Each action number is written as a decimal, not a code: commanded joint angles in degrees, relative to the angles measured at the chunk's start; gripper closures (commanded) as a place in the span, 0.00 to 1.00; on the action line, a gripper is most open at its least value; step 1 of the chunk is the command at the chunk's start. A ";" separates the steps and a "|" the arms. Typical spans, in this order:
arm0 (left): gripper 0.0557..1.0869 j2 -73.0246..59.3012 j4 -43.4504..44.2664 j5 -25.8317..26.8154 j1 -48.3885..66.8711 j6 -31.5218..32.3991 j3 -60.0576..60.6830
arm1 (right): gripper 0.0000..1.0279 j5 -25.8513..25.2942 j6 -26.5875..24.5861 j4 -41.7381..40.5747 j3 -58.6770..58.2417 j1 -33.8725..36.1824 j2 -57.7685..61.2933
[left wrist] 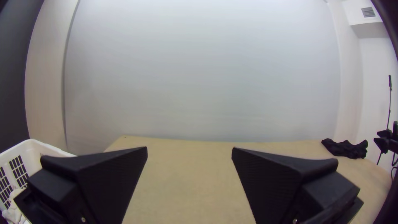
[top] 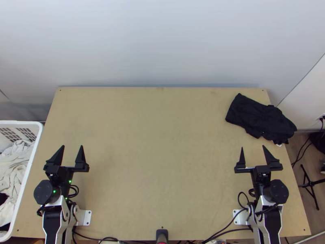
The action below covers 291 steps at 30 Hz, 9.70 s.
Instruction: Fold the t-shirt
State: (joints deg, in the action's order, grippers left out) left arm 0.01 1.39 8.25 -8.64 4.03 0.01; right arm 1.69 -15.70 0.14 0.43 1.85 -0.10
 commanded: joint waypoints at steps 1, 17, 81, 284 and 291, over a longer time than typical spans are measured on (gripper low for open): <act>0.04 -0.01 0.02 0.01 -0.06 0.01 -0.01 | 0.04 -0.02 -0.03 -0.05 0.01 0.00 0.01; 0.04 -0.01 0.02 0.01 -0.06 0.01 -0.01 | 0.04 -0.02 -0.03 -0.05 0.01 0.00 0.01; 0.04 -0.01 0.02 0.01 -0.06 -0.08 -0.01 | 0.04 -0.02 -0.03 -0.05 0.01 0.00 0.01; 0.04 -92.82 -29.34 5.90 -63.43 -35.23 -71.73 | 0.06 -2.22 7.35 38.44 78.76 -7.65 65.40; 0.04 -110.93 -32.76 2.74 -65.54 -29.52 -79.11 | 0.06 -2.31 7.53 40.99 83.16 -8.00 70.50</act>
State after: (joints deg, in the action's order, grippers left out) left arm -96.09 -29.45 14.26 -71.05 -27.42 -73.25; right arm -0.62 -8.56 38.28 78.56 -6.24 65.32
